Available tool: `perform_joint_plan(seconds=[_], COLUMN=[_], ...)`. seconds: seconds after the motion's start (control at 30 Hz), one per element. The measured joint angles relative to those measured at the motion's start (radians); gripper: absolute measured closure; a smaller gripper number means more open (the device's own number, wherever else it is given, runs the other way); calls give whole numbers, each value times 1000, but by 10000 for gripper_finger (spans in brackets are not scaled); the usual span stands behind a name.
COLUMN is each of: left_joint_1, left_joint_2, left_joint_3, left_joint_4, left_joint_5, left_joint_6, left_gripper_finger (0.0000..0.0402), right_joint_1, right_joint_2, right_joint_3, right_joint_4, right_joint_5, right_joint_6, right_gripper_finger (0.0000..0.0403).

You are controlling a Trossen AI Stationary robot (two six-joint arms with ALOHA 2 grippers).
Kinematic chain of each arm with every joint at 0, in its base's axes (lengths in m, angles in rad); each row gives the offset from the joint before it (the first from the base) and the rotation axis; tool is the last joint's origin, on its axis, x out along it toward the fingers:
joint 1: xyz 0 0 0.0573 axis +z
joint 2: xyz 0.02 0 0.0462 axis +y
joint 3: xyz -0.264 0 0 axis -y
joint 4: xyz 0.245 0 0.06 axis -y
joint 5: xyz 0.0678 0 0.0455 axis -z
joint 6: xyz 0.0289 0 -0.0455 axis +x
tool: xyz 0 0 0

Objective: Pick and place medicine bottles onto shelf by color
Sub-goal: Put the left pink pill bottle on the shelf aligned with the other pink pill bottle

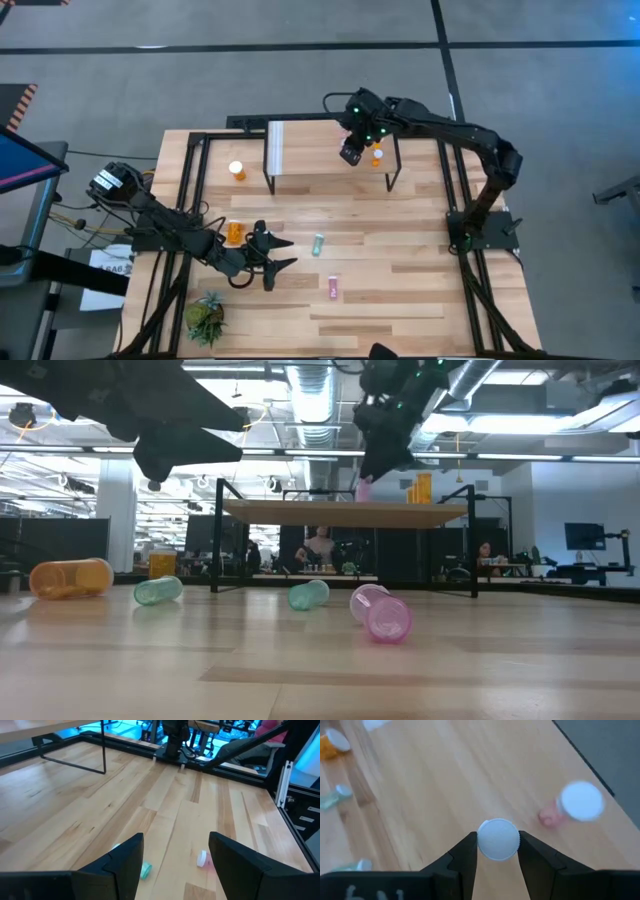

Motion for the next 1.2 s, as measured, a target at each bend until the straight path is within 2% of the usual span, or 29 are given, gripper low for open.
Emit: perform_joint_plan(seconds=[0.17,0.53,0.93,1.13,1.2], left_joint_1=[0,0,0,0,0], left_joint_2=[0,0,0,0,0], left_joint_3=[0,0,0,0,0], left_joint_4=[-3,-13,-13,-14,-14], left_joint_5=[16,15,15,14,14], left_joint_6=[0,-1,-2,-2,-2], left_gripper_finger=[189,189,189,189,189], right_joint_1=[-1,-4,1,53,85], right_joint_2=[46,47,-21,-91,-120], right_joint_3=[-3,-3,-3,-2,-2], right_joint_4=[-25,-50,-87,-97,-93], right_joint_5=[1,2,2,8,40], right_joint_6=[-16,-32,-29,-38,-50], right_gripper_finger=[246,246,246,246,246])
